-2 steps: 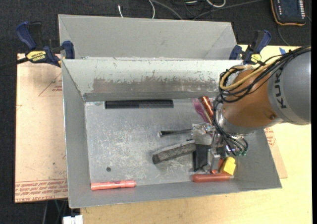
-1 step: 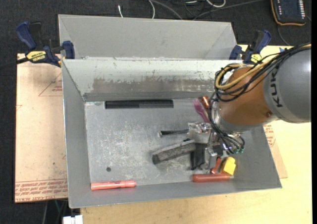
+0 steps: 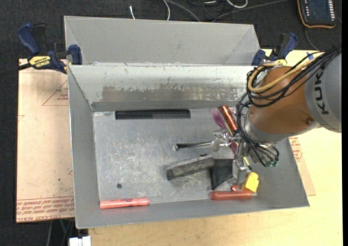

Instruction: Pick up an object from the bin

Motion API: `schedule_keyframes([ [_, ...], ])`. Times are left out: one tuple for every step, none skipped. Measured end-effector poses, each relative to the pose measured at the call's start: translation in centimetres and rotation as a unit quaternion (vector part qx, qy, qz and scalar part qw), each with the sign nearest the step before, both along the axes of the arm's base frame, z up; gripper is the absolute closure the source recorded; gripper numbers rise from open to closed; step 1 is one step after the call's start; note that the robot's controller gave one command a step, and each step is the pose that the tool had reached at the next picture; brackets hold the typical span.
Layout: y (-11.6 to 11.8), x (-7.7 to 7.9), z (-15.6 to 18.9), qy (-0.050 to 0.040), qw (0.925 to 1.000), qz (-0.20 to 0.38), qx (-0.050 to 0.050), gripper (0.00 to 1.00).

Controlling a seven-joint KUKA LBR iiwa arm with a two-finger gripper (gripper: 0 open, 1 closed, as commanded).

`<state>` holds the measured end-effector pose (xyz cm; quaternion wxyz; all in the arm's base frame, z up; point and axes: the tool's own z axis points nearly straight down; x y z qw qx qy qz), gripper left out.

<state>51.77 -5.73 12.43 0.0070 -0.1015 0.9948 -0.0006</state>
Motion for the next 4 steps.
schedule_keyframes([
  [0.1, 1.0, -5.3, 0.0038, 1.0, -0.003, 0.002, 1.0],
  [0.1, 1.0, -5.3, 0.0037, 1.0, -0.003, 0.002, 1.0],
  [1.3, -0.5, 4.2, 0.0001, 1.0, 0.008, 0.002, 1.0],
  [-0.2, 0.0, 2.5, 0.0075, 1.0, 0.004, 0.003, 1.0],
])
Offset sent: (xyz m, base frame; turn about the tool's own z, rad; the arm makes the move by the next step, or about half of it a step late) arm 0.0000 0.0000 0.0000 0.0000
